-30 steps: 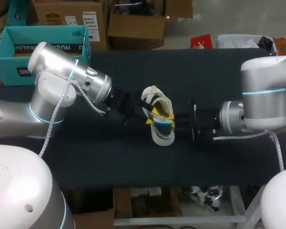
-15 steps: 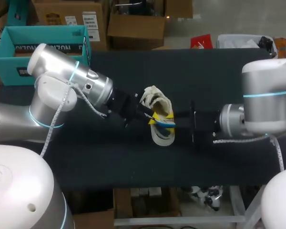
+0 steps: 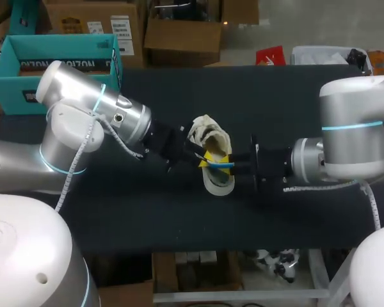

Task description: Open the shoe tongue, take the insole out of the shoe, put the insole back into the shoe, and pack the shoe into the shoebox

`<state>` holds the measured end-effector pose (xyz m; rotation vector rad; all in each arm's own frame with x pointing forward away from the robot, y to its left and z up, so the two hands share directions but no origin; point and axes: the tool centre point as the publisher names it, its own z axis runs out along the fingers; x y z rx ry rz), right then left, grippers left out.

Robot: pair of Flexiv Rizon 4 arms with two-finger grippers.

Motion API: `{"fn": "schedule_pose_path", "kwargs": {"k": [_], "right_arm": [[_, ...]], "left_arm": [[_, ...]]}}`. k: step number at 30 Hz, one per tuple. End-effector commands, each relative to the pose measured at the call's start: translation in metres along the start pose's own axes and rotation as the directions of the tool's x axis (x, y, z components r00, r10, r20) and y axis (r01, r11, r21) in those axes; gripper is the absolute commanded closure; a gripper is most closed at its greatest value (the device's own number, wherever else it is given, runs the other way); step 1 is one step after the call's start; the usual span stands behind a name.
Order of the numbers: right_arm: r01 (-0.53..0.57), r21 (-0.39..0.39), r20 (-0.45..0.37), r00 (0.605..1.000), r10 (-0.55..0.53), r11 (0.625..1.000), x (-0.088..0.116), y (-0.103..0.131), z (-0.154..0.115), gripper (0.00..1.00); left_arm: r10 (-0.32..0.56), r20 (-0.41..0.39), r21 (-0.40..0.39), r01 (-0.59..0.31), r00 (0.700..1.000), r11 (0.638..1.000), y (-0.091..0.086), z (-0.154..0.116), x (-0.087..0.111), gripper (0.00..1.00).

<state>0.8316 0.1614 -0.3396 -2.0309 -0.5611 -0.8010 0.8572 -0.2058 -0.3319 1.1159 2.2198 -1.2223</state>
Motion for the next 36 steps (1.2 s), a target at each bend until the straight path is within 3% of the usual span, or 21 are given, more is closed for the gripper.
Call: {"fn": "schedule_pose_path", "kwargs": {"k": [1,9,14,16,17,19,23,24,26,32,34,35,36], "right_arm": [[-0.006,0.004,0.017,1.000,0.006,1.000,0.004,0.012,0.006,1.00],[-0.026,0.000,0.028,0.999,0.026,1.000,0.007,0.032,0.012,1.00],[-0.039,0.000,0.030,0.999,0.039,0.999,0.006,0.037,0.013,1.00],[-0.044,-0.002,0.028,0.999,0.044,0.999,0.005,0.038,0.012,1.00],[-0.046,-0.003,0.027,0.999,0.046,0.999,0.005,0.039,0.011,1.00],[-0.050,-0.005,0.026,0.998,0.050,0.999,0.004,0.040,0.011,1.00],[-0.054,-0.008,0.026,0.998,0.054,0.999,0.004,0.040,0.011,1.00],[-0.055,-0.008,0.026,0.998,0.055,0.998,0.004,0.040,0.010,1.00],[-0.057,-0.008,0.024,0.998,0.057,0.998,0.003,0.041,0.010,1.00],[-0.055,-0.005,0.017,0.998,0.055,0.998,0.001,0.037,0.010,1.00],[-0.052,-0.006,0.013,0.999,0.052,0.999,0.000,0.033,0.008,0.73],[-0.049,-0.008,0.010,0.999,0.049,0.999,0.000,0.032,0.008,0.64],[-0.047,-0.011,0.009,0.999,0.047,0.999,-0.001,0.030,0.007,0.65]], "left_arm": [[-0.020,0.008,-0.008,0.020,1.000,1.000,0.012,0.004,-0.002,1.00],[-0.083,0.021,-0.018,0.083,0.996,0.996,0.034,0.007,-0.009,1.00],[-0.090,0.016,-0.010,0.090,0.996,0.996,0.032,0.006,-0.007,1.00],[-0.079,0.009,-0.006,0.079,0.997,0.997,0.027,0.004,-0.005,0.91],[-0.070,0.008,-0.003,0.070,0.998,0.998,0.023,0.003,-0.003,0.80],[-0.054,0.010,0.006,0.053,0.999,0.999,0.017,0.002,-0.002,0.74],[-0.023,0.012,0.019,0.023,1.000,1.000,0.006,0.002,-0.002,0.78],[-0.017,0.012,0.023,0.017,1.000,1.000,0.003,0.001,-0.002,0.82],[-0.003,0.012,0.023,0.002,1.000,1.000,-0.001,0.002,-0.002,1.00],[0.007,0.004,0.021,-0.007,1.000,1.000,-0.003,0.006,-0.003,1.00],[0.005,0.004,0.019,-0.005,1.000,1.000,-0.003,0.007,-0.003,1.00],[0.003,0.004,0.018,-0.003,1.000,1.000,-0.002,0.007,-0.003,1.00],[0.001,0.005,0.017,-0.001,1.000,1.000,-0.002,0.007,-0.003,1.00]]}}
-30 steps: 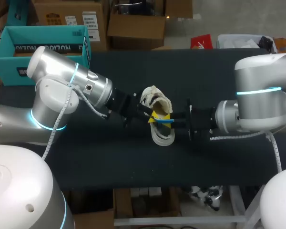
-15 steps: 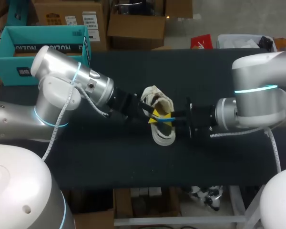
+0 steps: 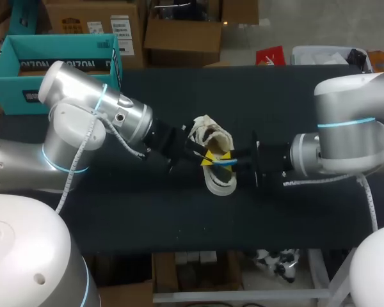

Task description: Open the shoe tongue, take the insole out of the shoe, put the insole back into the shoe, and pack the shoe into the shoebox

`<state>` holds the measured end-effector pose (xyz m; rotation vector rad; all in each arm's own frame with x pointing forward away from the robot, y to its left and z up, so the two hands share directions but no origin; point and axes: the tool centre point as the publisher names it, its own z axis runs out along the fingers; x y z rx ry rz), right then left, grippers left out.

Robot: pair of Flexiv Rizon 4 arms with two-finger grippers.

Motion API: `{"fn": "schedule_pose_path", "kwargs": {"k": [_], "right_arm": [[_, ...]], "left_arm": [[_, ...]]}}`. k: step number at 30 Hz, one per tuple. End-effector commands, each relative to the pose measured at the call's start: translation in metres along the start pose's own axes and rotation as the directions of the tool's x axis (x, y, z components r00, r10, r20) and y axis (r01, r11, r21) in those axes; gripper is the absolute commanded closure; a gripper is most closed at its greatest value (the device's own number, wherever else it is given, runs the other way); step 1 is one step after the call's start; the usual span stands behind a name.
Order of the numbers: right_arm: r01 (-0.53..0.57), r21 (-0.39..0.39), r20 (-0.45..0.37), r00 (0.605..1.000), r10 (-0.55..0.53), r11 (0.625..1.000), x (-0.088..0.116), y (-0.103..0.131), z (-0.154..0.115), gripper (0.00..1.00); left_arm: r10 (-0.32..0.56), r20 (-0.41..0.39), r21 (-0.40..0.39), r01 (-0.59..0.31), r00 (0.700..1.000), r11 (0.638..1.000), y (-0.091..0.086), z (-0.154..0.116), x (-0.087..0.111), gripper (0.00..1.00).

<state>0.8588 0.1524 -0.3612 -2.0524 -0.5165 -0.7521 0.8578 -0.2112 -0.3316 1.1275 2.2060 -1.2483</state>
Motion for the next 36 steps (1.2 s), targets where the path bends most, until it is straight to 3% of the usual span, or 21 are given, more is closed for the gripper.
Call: {"fn": "schedule_pose_path", "kwargs": {"k": [1,4,5,6,8,9,12,25,36], "right_arm": [[0.007,-0.006,-0.012,1.000,-0.007,1.000,-0.004,-0.005,-0.004,0.64],[0.012,-0.014,-0.014,1.000,-0.012,1.000,-0.005,-0.011,-0.006,0.53],[0.014,-0.022,-0.014,1.000,-0.014,1.000,-0.006,-0.014,-0.007,0.30],[0.017,-0.028,-0.016,1.000,-0.017,0.999,-0.007,-0.017,-0.008,0.22],[0.029,-0.049,-0.019,0.999,-0.030,0.998,-0.009,-0.024,-0.011,0.33],[0.035,-0.055,-0.020,0.999,-0.037,0.998,-0.009,-0.027,-0.013,0.55],[0.048,-0.083,-0.020,0.999,-0.050,0.995,-0.012,-0.035,-0.017,1.00],[0.056,-0.101,-0.019,0.998,-0.058,0.993,-0.009,-0.035,-0.019,1.00],[0.041,-0.080,0.010,0.999,-0.040,0.996,-0.001,-0.007,-0.001,1.00]], "left_arm": [[-0.005,0.005,-0.006,0.005,1.000,1.000,0.000,0.003,0.000,1.00],[-0.010,0.009,-0.008,0.011,1.000,1.000,0.001,0.002,0.000,1.00],[-0.013,0.011,-0.009,0.013,1.000,1.000,0.002,0.002,0.000,1.00],[-0.016,0.012,-0.010,0.016,1.000,1.000,0.002,0.002,0.000,1.00],[-0.021,0.015,-0.013,0.021,1.000,1.000,0.004,0.001,0.000,1.00],[-0.023,0.016,-0.015,0.024,1.000,1.000,0.005,0.001,0.000,1.00],[-0.030,0.018,-0.017,0.030,0.999,0.999,0.007,0.000,0.001,1.00],[-0.043,0.018,-0.018,0.043,0.999,0.999,0.010,0.000,0.003,1.00],[-0.096,0.023,-0.013,0.097,0.995,0.995,0.029,0.003,0.000,1.00]]}}
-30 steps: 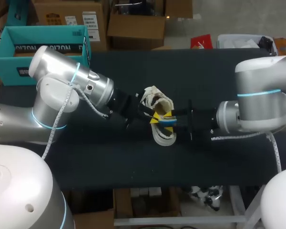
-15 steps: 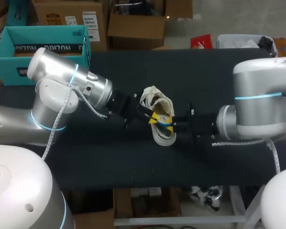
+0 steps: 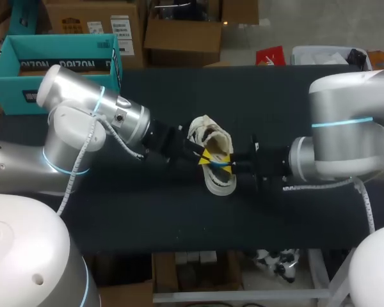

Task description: Open the shoe tongue, take the insole out of the shoe, put the insole back into the shoe, and pack the shoe into the shoebox

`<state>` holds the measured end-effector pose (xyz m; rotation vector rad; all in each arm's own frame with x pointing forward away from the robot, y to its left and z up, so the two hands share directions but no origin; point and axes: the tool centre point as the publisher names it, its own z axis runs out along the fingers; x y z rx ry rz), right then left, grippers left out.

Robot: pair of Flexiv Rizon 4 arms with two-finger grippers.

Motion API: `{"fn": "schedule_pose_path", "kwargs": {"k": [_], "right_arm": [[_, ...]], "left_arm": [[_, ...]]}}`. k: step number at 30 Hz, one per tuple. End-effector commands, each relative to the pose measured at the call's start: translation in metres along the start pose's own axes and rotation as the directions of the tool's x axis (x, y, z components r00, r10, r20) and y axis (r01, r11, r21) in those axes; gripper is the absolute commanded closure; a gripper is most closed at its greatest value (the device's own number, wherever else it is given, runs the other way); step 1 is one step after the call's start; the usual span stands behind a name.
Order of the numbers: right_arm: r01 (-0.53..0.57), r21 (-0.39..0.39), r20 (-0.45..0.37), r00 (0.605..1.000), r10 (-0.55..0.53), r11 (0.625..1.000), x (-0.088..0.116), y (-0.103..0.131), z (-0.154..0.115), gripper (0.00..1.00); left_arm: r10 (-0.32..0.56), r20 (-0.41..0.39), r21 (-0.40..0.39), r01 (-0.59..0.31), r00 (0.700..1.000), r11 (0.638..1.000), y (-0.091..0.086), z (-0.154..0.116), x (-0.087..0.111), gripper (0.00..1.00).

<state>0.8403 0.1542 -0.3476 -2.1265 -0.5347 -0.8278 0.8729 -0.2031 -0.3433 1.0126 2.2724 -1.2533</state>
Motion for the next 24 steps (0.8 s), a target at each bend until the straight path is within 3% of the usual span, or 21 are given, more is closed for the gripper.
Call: {"fn": "schedule_pose_path", "kwargs": {"k": [1,5,7,9,11,13,16,17,19,20,22,24], "right_arm": [[-0.009,0.011,0.023,1.000,0.009,1.000,0.003,0.014,0.012,1.00],[-0.019,0.008,0.033,0.999,0.019,1.000,0.003,0.019,0.014,1.00],[-0.023,0.005,0.037,0.999,0.023,1.000,0.002,0.021,0.015,1.00],[-0.026,0.002,0.041,0.999,0.026,1.000,0.002,0.022,0.015,1.00],[-0.025,0.001,0.045,0.999,0.025,1.000,0.001,0.022,0.015,1.00],[-0.022,-0.002,0.052,0.998,0.022,1.000,-0.001,0.020,0.014,1.00],[-0.019,-0.007,0.062,0.998,0.019,1.000,-0.005,0.019,0.012,1.00],[-0.022,-0.009,0.067,0.997,0.023,1.000,-0.006,0.019,0.011,1.00],[-0.026,-0.014,0.073,0.997,0.027,1.000,-0.010,0.021,0.009,1.00],[-0.031,-0.018,0.077,0.996,0.033,0.999,-0.012,0.022,0.008,0.97],[-0.034,-0.023,0.082,0.996,0.036,0.999,-0.016,0.022,0.007,0.69],[-0.034,-0.029,0.087,0.996,0.036,0.999,-0.018,0.020,0.005,0.57]], "left_arm": [[-0.013,0.001,0.016,0.013,1.000,1.000,0.009,0.005,-0.003,1.00],[-0.025,0.001,0.028,0.025,1.000,0.999,0.010,0.003,-0.003,1.00],[-0.025,-0.001,0.030,0.025,1.000,0.999,0.008,0.002,-0.002,0.77],[-0.024,-0.004,0.034,0.024,1.000,0.999,0.004,-0.002,-0.002,0.60],[-0.022,-0.005,0.039,0.022,1.000,0.999,0.000,-0.006,-0.001,0.51],[-0.018,-0.009,0.047,0.019,1.000,0.999,-0.006,-0.012,0.000,0.28],[-0.025,-0.014,0.062,0.026,1.000,0.998,-0.014,-0.020,0.000,0.13],[-0.030,-0.014,0.065,0.031,0.999,0.997,-0.016,-0.023,0.000,0.04],[-0.052,-0.012,0.076,0.053,0.999,0.996,-0.019,-0.029,-0.001,0.00],[-0.063,-0.011,0.083,0.063,0.998,0.995,-0.020,-0.033,-0.001,0.00],[-0.097,-0.009,0.096,0.098,0.995,0.991,-0.024,-0.038,-0.002,0.00],[-0.142,-0.013,0.099,0.142,0.990,0.985,-0.026,-0.044,-0.003,0.00]]}}
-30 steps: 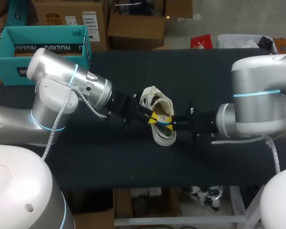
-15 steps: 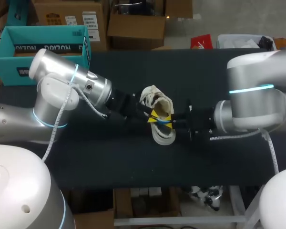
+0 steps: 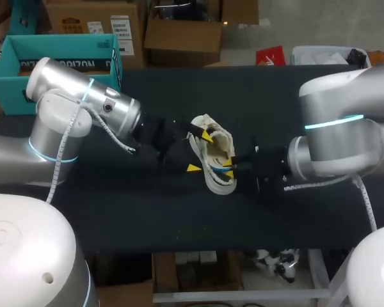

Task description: Open the shoe tongue, take the insole out of the shoe, put the insole back into the shoe, and pack the shoe into the shoebox

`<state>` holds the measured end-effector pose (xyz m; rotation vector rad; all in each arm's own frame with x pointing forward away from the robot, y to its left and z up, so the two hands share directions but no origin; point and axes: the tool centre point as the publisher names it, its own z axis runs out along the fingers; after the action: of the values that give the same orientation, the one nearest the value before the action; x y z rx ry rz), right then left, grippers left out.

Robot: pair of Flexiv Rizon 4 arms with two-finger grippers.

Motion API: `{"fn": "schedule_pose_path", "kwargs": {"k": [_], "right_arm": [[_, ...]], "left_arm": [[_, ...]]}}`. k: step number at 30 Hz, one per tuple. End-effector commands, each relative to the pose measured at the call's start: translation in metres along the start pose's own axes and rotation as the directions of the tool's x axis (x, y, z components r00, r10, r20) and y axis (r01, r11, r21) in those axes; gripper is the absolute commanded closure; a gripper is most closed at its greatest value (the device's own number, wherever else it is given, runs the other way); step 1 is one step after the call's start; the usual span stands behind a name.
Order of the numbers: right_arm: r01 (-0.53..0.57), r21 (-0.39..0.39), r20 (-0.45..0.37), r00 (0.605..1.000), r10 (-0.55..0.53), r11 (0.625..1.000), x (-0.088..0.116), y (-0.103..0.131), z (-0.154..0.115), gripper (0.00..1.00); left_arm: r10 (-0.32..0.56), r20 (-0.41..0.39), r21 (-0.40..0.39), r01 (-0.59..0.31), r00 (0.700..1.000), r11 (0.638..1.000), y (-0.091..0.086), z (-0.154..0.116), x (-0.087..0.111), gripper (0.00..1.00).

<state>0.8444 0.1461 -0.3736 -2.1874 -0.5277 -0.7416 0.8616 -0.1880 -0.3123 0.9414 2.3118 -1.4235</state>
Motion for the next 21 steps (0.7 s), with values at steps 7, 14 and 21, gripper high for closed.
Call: {"fn": "schedule_pose_path", "kwargs": {"k": [7,14,21], "right_arm": [[0.045,-0.039,0.019,0.999,-0.044,0.998,-0.002,-0.019,-0.013,0.53],[0.114,-0.070,0.047,0.993,-0.111,0.991,0.006,-0.047,-0.021,1.00],[0.130,-0.076,0.075,0.989,-0.124,0.989,0.011,-0.052,-0.018,1.00]], "left_arm": [[-0.163,0.030,-0.042,0.164,0.986,0.985,-0.018,-0.030,0.005,0.00],[-0.270,0.043,-0.069,0.272,0.962,0.960,-0.019,-0.048,0.011,0.00],[-0.313,0.063,-0.094,0.318,0.948,0.943,-0.017,-0.059,0.021,0.00]]}}
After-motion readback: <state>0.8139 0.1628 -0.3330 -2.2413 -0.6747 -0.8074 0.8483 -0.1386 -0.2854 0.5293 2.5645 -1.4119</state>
